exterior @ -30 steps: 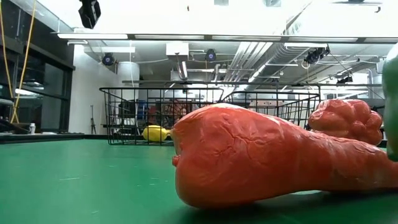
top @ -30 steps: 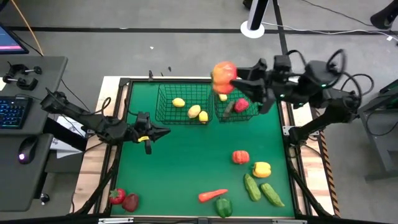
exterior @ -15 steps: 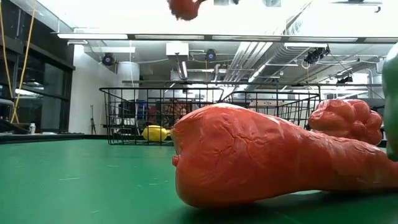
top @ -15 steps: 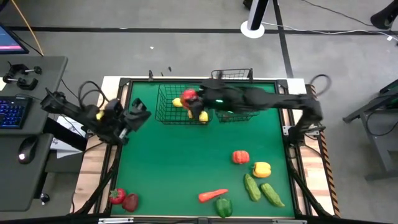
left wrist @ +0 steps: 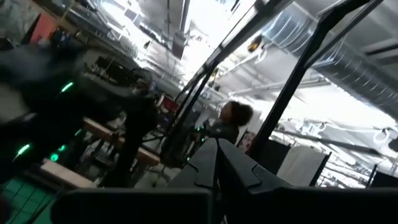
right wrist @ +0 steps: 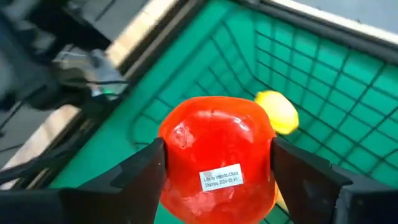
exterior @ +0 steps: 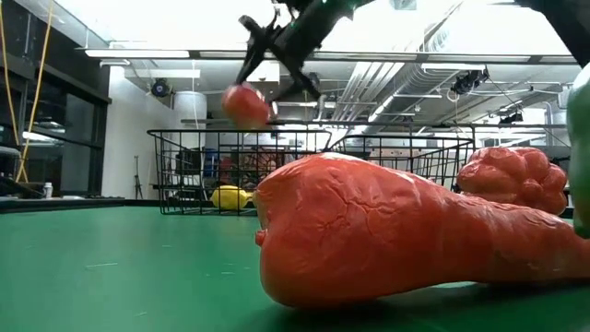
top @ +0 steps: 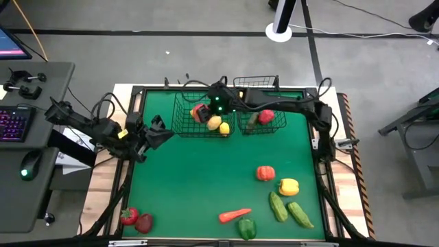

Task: Sort produce into baskets
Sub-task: Put the top tomato into the left wire basket

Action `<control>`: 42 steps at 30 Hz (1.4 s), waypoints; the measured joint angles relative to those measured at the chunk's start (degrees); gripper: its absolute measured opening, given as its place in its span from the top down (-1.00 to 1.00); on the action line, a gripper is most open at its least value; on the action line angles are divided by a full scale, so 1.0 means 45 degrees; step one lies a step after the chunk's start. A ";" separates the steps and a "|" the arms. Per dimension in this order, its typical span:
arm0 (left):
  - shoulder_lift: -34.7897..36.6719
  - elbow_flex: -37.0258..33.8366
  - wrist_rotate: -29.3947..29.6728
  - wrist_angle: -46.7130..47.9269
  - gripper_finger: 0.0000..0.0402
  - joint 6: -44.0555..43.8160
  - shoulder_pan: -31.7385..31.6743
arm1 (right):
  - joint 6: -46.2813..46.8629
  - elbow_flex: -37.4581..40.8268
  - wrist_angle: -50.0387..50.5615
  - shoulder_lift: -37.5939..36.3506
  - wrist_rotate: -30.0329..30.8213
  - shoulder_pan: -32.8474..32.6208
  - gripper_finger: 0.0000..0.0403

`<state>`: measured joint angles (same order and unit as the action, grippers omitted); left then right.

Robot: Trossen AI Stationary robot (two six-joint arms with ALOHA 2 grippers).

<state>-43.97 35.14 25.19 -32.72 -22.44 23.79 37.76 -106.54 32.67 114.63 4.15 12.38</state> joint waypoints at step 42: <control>0.0000 0.0000 0.0876 0.1333 1.00 0.0330 -0.0034 | -0.5139 -0.0029 -0.8667 -0.6193 -0.4468 -0.4796 -0.36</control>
<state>-43.97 35.14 29.13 -26.72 -20.95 23.64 14.64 -106.67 -6.33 86.76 -15.96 -9.20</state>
